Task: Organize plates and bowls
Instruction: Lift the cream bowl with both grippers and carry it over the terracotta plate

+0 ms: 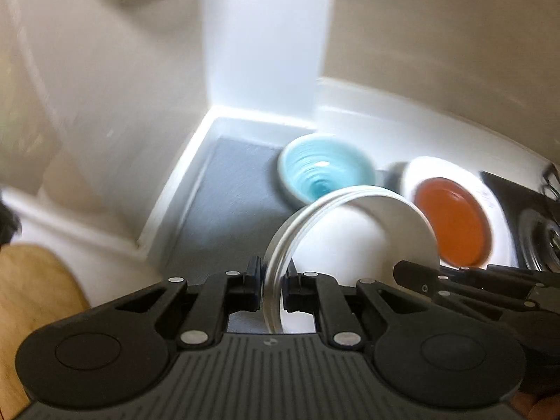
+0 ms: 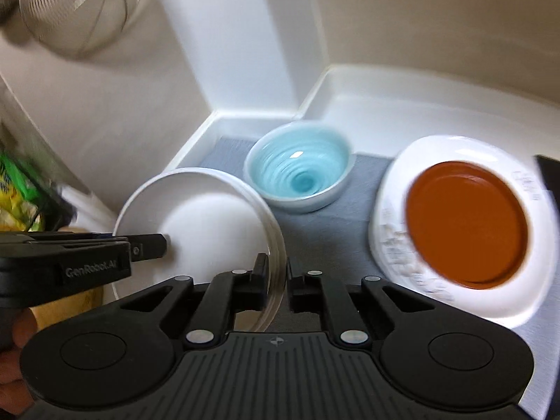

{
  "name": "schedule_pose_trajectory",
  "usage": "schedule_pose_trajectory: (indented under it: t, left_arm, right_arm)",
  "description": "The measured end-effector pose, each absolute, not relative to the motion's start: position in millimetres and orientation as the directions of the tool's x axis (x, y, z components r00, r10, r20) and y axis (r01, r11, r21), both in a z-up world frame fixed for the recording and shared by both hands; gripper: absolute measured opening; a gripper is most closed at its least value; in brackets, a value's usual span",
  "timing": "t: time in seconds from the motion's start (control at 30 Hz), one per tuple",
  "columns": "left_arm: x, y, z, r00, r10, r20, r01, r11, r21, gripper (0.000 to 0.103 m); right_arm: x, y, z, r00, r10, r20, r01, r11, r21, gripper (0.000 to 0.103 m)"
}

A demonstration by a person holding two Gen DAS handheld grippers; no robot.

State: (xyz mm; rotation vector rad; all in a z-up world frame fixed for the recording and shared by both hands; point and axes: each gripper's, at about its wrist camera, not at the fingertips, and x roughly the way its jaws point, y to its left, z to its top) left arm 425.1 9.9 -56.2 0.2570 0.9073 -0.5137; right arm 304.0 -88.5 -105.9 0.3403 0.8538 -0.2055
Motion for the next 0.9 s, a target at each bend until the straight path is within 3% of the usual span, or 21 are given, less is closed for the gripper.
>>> schedule_pose_trajectory:
  t: [0.4,0.9]
  left_arm:
    - [358.8,-55.0,-34.0,0.503,-0.399,-0.767,0.680,0.730,0.066,0.012]
    - [303.5,-118.2,-51.1,0.355,-0.492,-0.795,0.838,0.544,0.037,0.012]
  right_arm:
    - [218.3,-128.7,-83.6,0.704,-0.169,-0.690,0.452,0.856,0.251,0.010]
    - [127.5,-163.4,-83.2,0.622,-0.333,-0.708,0.640,0.737,0.216,0.010]
